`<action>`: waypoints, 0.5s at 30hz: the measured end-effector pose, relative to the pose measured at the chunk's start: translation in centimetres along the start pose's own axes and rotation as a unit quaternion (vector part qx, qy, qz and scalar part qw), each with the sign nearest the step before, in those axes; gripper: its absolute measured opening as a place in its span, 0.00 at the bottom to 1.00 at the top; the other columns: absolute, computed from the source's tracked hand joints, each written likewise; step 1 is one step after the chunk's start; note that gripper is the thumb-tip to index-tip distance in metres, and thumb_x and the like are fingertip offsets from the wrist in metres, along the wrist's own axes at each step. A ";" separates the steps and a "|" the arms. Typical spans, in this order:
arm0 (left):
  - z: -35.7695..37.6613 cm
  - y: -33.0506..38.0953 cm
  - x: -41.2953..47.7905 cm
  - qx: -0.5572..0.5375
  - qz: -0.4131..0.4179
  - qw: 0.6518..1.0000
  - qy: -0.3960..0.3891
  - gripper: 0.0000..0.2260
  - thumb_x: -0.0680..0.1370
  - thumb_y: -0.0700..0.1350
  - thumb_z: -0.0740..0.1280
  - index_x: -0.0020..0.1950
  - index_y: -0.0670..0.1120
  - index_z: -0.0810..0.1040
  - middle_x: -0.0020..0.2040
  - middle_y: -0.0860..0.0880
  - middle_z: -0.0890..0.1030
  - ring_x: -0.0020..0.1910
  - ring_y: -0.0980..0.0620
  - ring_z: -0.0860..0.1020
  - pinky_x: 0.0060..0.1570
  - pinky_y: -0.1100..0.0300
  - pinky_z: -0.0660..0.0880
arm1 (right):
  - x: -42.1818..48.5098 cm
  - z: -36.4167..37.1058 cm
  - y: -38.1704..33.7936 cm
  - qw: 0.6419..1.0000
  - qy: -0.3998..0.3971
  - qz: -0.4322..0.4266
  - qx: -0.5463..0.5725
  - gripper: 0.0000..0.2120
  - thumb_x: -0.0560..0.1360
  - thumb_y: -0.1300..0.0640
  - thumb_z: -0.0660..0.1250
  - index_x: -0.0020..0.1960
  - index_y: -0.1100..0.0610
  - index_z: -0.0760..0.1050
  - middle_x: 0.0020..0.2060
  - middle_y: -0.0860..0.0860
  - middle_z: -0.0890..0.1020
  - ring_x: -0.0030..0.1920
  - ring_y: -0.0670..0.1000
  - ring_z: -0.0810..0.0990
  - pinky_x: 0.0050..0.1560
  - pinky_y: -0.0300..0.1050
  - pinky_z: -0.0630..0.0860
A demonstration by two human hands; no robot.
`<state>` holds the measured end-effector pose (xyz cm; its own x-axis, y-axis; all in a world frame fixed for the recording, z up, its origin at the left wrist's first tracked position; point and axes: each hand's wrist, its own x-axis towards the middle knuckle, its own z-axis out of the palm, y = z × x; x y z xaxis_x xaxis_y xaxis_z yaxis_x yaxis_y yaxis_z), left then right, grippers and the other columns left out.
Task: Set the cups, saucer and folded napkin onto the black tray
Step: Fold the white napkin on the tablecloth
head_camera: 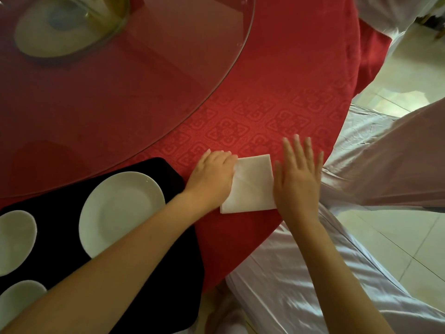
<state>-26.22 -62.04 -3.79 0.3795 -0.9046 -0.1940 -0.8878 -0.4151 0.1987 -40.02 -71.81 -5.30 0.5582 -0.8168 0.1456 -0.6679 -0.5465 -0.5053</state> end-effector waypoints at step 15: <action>-5.0 -0.2 5.8 -0.182 -0.002 0.933 -0.311 0.17 0.75 0.57 0.64 0.56 0.47 0.78 0.50 0.53 0.81 0.46 0.56 0.79 0.42 0.63 0.75 | -8.2 -1.0 -3.1 0.770 -0.105 0.414 0.474 0.08 0.76 0.61 0.63 0.54 0.59 0.69 0.40 0.56 0.82 0.37 0.51 0.85 0.37 0.43 0.80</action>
<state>-22.55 -67.69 -0.19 0.0578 -0.7182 -0.6934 -0.6966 -0.5266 0.4873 -42.98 -63.63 -4.06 0.2690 -0.7097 -0.6512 -0.2332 0.6080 -0.7589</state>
